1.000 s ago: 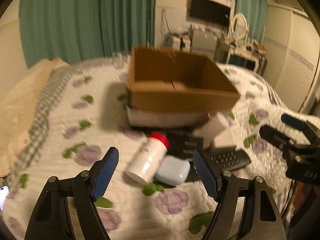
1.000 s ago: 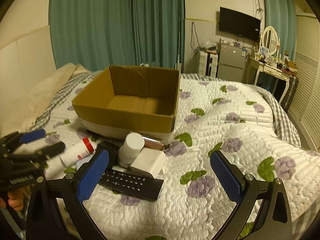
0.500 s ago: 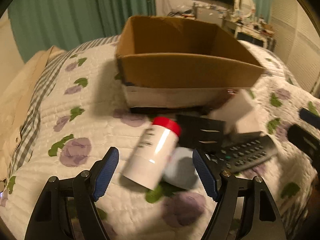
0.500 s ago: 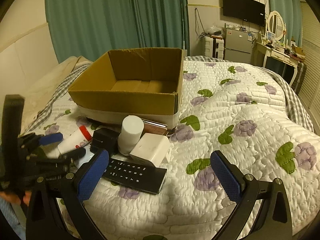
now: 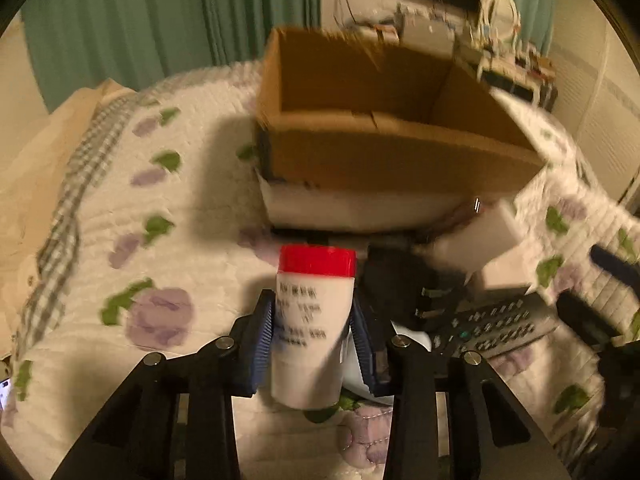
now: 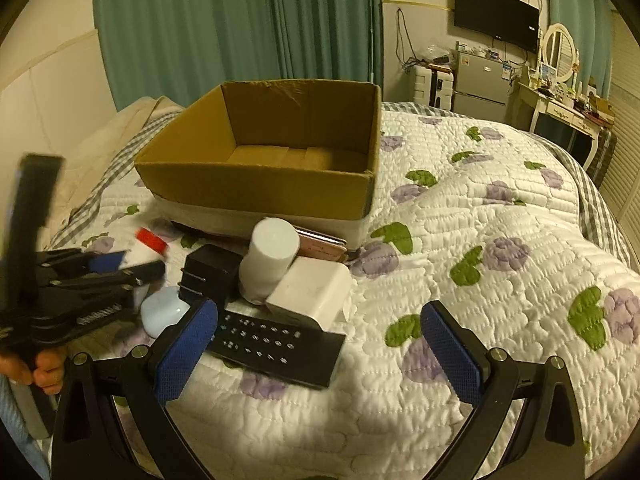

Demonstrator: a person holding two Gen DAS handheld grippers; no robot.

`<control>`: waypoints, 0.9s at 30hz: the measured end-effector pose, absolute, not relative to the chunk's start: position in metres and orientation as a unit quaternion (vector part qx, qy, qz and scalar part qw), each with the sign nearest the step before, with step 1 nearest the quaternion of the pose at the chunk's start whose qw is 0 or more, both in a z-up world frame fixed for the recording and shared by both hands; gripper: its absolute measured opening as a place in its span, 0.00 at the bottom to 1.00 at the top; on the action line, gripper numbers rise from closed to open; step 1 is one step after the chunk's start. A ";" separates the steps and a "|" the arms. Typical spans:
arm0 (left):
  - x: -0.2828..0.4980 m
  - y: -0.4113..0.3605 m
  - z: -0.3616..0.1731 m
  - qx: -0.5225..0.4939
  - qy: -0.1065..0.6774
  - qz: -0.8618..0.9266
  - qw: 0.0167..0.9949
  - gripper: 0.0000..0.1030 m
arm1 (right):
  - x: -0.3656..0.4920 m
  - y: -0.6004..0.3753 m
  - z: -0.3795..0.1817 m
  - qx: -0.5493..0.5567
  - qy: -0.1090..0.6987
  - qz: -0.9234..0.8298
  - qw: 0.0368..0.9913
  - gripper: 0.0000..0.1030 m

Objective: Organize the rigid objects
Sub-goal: 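Grasp the red-capped white bottle with the left tool while the right grasps the white round container, then carry both items over the cardboard box and open both tools to drop them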

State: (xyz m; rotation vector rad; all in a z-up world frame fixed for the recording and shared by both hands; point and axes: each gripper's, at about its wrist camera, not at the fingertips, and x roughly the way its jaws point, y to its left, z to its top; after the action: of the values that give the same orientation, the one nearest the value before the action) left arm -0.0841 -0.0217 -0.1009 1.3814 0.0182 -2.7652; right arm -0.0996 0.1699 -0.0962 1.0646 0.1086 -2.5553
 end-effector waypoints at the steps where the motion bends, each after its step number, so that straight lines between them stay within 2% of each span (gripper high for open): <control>1: -0.082 -0.024 -0.092 0.435 0.009 -0.900 0.030 0.35 | -0.102 0.167 -0.096 0.379 0.037 -0.905 0.188 0.94; 3: -0.078 -0.028 -0.080 0.419 0.014 -0.907 0.040 0.35 | -0.109 0.159 -0.096 0.381 0.034 -0.903 0.196 0.92; 7: -0.076 -0.035 -0.069 0.401 0.018 -0.915 0.049 0.35 | -0.126 0.143 -0.102 0.387 0.036 -0.898 0.205 0.79; 9: -0.078 -0.038 -0.069 0.400 0.021 -0.915 0.047 0.35 | -0.136 0.138 -0.105 0.393 0.027 -0.896 0.206 0.76; 11: -0.079 -0.039 -0.069 0.401 0.025 -0.915 0.044 0.35 | -0.144 0.135 -0.108 0.396 0.019 -0.894 0.206 0.62; 12: -0.080 -0.040 -0.069 0.401 0.025 -0.915 0.042 0.35 | -0.146 0.134 -0.109 0.397 0.018 -0.894 0.206 0.60; 16: -0.081 -0.039 -0.071 0.401 0.027 -0.915 0.039 0.35 | -0.153 0.126 -0.118 0.411 0.015 -0.886 0.215 0.39; 21: -0.081 -0.037 -0.072 0.403 0.024 -0.914 0.040 0.35 | -0.146 0.126 -0.111 0.396 0.009 -0.889 0.229 0.32; 27: -0.073 -0.032 -0.062 0.390 0.021 -0.920 0.034 0.35 | -0.124 0.125 -0.078 0.343 0.034 -0.911 0.228 0.31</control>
State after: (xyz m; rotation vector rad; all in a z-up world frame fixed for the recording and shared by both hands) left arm -0.0731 -0.0315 -0.0618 1.2003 0.0641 -2.8277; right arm -0.1245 0.1247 -0.0779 0.9437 0.0929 -2.5076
